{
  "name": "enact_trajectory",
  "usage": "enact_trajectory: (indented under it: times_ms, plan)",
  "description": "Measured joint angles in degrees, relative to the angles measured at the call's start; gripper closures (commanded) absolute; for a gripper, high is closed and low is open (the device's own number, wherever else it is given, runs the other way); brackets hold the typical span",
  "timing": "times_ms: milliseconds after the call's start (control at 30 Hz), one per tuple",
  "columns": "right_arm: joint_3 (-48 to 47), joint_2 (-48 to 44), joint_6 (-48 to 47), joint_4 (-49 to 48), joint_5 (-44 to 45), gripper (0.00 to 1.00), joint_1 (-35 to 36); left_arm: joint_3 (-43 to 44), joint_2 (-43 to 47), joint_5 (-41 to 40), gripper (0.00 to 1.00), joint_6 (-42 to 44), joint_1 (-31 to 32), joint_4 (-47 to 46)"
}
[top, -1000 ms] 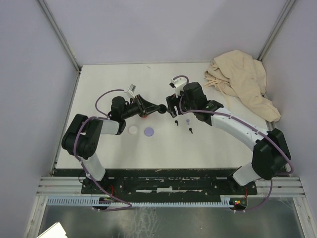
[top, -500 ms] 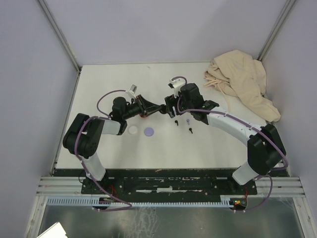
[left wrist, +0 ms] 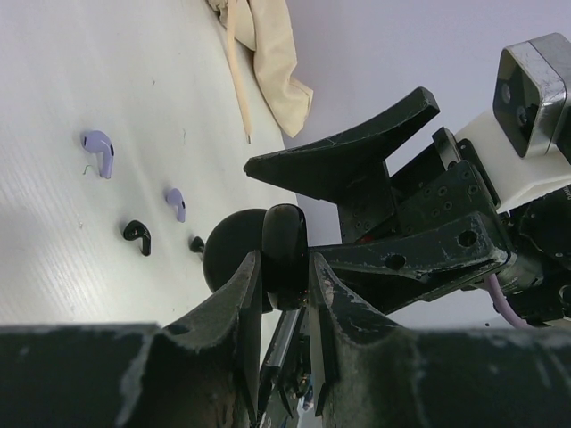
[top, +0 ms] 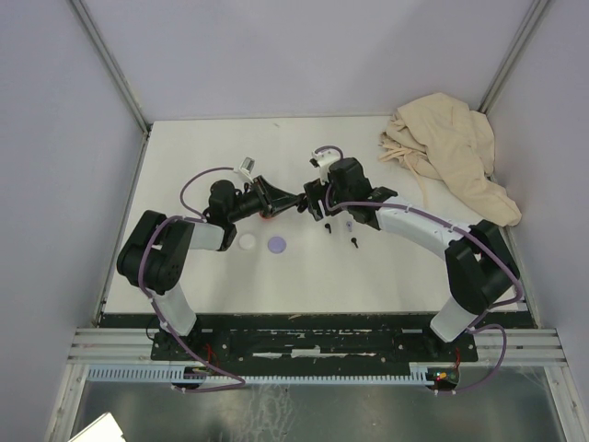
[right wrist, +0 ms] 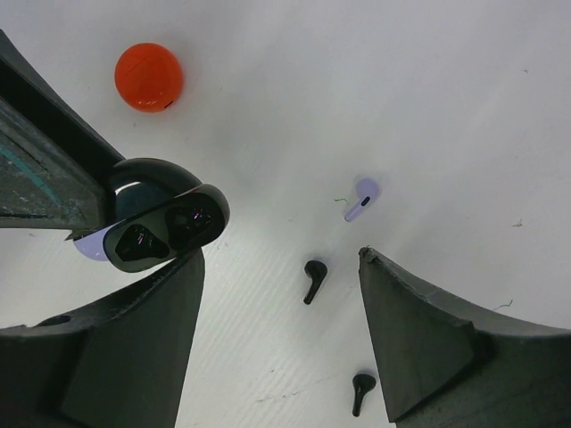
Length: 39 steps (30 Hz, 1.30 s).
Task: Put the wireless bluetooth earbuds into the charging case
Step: Open the charging case, then pick up the earbud from the center of the board.
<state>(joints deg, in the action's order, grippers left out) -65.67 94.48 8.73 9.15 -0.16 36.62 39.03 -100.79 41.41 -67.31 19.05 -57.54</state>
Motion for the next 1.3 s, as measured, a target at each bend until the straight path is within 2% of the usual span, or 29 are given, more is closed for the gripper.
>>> enact_trajectory:
  times_ms: [300, 500, 633, 967, 1300]
  plan:
    - [0.1, -0.5, 0.7, -0.2, 3.5, 0.23, 0.0, -0.2, -0.3, -2.4, 0.97, -4.4, -0.3, -2.7]
    - [-1.0, -0.1, 1.5, 7.0, 7.2, 0.34, 0.0, -3.6, -3.1, -5.8, 0.97, -11.3, -1.6, -11.7]
    - [-1.3, 2.5, 2.7, 10.2, 7.3, 0.39, 0.0, -5.7, -3.7, -7.5, 0.97, -13.7, -1.9, -14.5]
    - [-4.3, 11.0, 5.3, 12.8, 5.3, 0.46, 0.0, -8.6, -3.6, -9.4, 0.97, -14.9, -2.3, -17.5]
    - [-7.9, 15.1, 6.2, 12.8, 5.3, 0.52, 0.0, -9.5, -3.6, -9.8, 0.97, -15.8, -3.0, -19.0]
